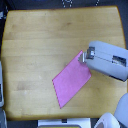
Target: Folding a cloth
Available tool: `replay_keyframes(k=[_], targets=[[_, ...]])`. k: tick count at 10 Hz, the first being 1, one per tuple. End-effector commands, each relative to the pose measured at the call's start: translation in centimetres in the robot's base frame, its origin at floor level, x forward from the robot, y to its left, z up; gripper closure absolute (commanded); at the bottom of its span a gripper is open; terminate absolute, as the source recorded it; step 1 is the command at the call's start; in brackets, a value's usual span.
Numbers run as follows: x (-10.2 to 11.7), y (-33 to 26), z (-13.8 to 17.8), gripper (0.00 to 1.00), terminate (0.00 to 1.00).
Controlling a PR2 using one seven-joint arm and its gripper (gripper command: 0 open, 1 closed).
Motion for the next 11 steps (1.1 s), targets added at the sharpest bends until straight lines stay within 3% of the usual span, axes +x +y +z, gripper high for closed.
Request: replay_keyframes(k=[1, 11], targets=[[0.48, 0.29, -0.04, 1.0, 0.0], [0.82, 0.27, 0.25, 1.0, 0.0]])
